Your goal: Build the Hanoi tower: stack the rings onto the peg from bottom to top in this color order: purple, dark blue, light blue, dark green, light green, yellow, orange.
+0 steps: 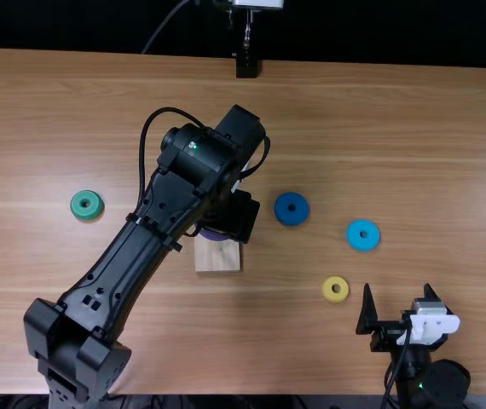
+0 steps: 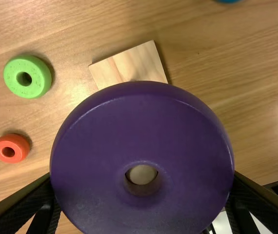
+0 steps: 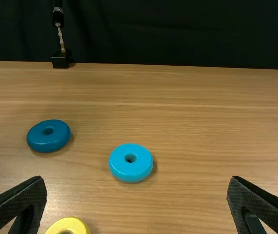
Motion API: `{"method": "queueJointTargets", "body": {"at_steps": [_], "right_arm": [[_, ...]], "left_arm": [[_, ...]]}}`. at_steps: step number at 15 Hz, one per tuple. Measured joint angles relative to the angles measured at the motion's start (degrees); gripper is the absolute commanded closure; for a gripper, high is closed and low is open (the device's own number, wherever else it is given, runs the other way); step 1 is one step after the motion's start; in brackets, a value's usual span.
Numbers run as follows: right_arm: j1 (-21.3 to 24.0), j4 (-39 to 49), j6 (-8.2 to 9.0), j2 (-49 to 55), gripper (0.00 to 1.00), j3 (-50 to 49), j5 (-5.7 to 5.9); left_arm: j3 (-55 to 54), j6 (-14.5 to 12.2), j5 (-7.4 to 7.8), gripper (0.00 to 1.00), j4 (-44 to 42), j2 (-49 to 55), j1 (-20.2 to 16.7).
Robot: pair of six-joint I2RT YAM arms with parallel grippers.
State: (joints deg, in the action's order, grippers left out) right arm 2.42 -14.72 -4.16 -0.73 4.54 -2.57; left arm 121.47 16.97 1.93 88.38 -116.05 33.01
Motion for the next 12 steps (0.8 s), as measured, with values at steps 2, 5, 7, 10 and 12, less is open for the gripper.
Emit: {"method": "queueJointTargets", "body": {"at_steps": [2,5,7,10,12], "right_arm": [[0.00,-0.02,0.00,0.00,0.00,0.00,0.02],[0.00,0.02,-0.02,0.00,0.00,0.00,0.00],[0.00,0.00,-0.04,0.00,0.00,0.00,0.00],[0.00,0.00,-0.02,0.00,0.00,0.00,0.00],[0.00,0.02,-0.04,0.00,0.00,0.00,0.00]], "left_arm": [[0.00,0.00,0.00,0.00,-0.02,0.00,0.00],[0.00,-0.07,-0.02,0.00,-0.02,0.00,0.00],[0.00,-0.09,-0.04,0.00,-0.04,0.00,-0.02],[0.00,-0.15,-0.17,0.00,-8.68,0.00,-0.48],[-3.87,-0.17,-0.20,0.00,-22.84,2.69,-2.51]]}}
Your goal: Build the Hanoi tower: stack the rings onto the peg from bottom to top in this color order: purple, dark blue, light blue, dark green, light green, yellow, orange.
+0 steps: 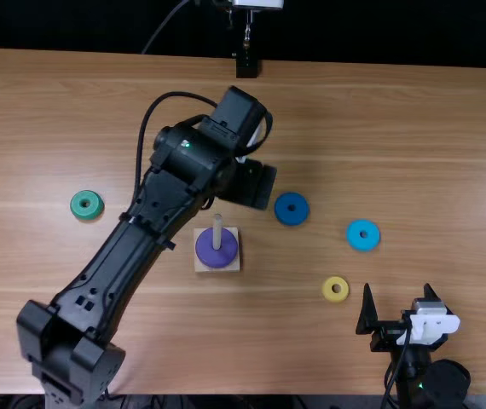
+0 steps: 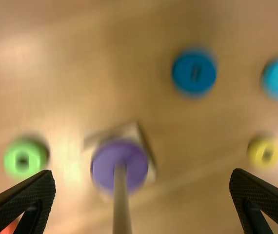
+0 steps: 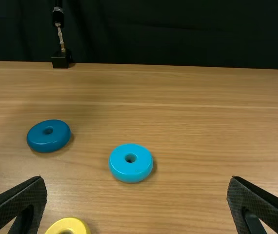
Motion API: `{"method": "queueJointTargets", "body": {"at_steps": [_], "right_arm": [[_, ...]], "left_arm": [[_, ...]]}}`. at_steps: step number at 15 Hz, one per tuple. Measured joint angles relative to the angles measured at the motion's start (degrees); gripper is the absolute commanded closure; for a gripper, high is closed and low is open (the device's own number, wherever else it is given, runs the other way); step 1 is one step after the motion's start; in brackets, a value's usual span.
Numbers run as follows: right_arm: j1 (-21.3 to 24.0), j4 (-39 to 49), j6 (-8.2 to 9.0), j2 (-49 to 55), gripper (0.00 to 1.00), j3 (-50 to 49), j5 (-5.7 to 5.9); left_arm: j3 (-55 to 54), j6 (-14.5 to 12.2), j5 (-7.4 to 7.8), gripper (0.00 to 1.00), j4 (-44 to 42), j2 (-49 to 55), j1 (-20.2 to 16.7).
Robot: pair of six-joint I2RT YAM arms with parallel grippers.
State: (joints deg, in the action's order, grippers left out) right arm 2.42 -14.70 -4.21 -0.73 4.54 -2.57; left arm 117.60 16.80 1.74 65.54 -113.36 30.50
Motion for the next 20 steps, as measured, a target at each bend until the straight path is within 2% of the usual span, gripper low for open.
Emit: {"method": "queueJointTargets", "body": {"at_steps": [2,3,9,12,13,15,18,20], "right_arm": [[0.00,0.00,0.02,0.00,0.00,0.00,0.02],[0.00,-0.04,0.02,0.00,0.00,0.00,0.00],[0.00,-0.02,0.02,0.00,0.00,0.00,0.00],[0.00,-0.02,0.04,0.00,0.00,0.00,0.00],[0.00,-0.02,0.00,0.00,0.00,0.00,0.00],[0.00,-0.02,0.02,0.00,0.00,0.00,0.00],[0.00,-0.02,0.02,0.00,0.00,0.00,0.02],[0.00,-0.02,0.02,0.00,0.00,0.00,0.00]], "left_arm": [[-9.44,0.02,-0.24,0.00,-14.38,7.28,-3.45],[-13.75,0.02,-0.70,0.00,-17.55,10.93,-5.40],[-38.25,-0.02,-3.61,0.00,-20.63,32.48,-19.02],[-53.16,-0.63,-4.83,0.00,-34.14,48.46,-24.72],[-58.62,-1.68,-5.01,0.00,-39.50,53.55,-25.59],[-71.25,-5.60,-5.09,0.00,-49.22,64.28,-26.10],[-87.54,-12.09,-5.16,0.00,-51.34,80.61,-26.12],[-97.15,-13.84,-5.20,0.00,-51.41,90.73,-26.10]]}}
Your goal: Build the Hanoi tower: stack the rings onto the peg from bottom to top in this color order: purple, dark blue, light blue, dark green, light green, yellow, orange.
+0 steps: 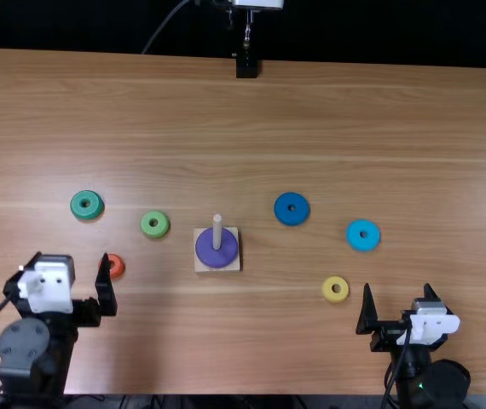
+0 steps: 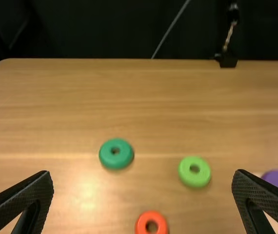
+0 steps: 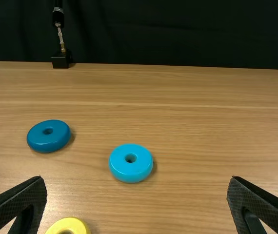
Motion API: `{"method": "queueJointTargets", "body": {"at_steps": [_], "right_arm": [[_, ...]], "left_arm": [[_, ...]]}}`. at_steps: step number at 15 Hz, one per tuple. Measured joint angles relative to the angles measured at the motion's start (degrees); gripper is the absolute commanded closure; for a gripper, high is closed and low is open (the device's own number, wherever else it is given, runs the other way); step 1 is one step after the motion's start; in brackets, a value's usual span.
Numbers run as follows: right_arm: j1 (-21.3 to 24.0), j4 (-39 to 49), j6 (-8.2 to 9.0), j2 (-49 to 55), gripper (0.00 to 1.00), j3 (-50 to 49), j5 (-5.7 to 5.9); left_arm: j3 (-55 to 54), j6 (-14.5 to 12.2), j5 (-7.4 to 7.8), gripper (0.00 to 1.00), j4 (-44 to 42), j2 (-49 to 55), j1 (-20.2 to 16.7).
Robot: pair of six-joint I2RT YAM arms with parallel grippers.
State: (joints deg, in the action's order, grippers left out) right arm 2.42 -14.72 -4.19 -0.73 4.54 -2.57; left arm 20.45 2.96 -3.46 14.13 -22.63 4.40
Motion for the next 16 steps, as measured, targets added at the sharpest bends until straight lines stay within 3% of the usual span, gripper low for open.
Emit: {"method": "queueJointTargets", "body": {"at_steps": [4,10,13,16], "right_arm": [[0.00,0.00,0.00,0.00,0.00,0.00,-0.02],[-0.02,-0.04,0.00,0.00,0.00,0.00,0.00],[0.00,0.00,-0.02,0.00,0.00,0.00,0.00],[0.00,0.00,0.02,0.00,0.00,0.00,0.00]], "left_arm": [[-11.98,-1.07,0.02,0.00,0.07,11.89,-0.02],[-16.02,-1.25,0.11,0.00,-0.70,20.13,-1.51],[-15.15,-1.31,1.90,0.00,4.39,22.01,-2.40],[-14.93,-1.31,2.56,0.00,5.11,22.01,-2.99]]}}
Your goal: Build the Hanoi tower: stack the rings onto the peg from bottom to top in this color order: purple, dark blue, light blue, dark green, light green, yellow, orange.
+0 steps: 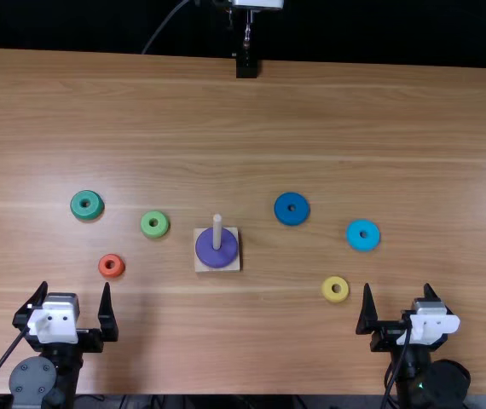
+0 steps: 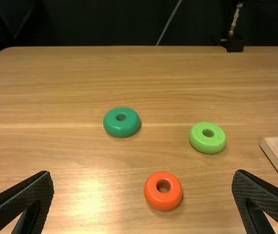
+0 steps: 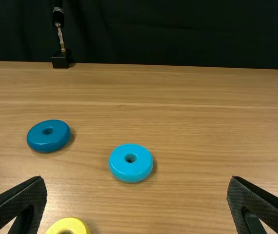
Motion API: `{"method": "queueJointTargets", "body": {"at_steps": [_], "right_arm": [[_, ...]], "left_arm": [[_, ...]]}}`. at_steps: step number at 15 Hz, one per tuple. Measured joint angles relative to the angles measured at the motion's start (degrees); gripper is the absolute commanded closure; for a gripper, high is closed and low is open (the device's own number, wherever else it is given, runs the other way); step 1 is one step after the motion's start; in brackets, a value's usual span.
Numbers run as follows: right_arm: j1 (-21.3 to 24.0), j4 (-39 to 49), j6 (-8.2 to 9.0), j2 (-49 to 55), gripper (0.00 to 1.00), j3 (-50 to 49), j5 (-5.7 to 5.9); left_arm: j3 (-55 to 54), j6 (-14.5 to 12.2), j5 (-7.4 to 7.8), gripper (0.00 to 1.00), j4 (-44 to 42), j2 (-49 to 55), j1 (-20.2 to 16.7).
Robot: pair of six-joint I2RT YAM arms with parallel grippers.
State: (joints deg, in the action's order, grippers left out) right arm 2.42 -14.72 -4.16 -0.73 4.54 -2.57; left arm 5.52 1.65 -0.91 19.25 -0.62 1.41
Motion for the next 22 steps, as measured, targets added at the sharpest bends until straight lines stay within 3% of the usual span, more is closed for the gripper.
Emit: {"method": "queueJointTargets", "body": {"at_steps": [22], "right_arm": [[-0.02,0.04,0.02,0.00,0.00,0.00,0.02]], "left_arm": [[0.42,0.02,0.07,0.00,1.79,0.00,0.00]]}}
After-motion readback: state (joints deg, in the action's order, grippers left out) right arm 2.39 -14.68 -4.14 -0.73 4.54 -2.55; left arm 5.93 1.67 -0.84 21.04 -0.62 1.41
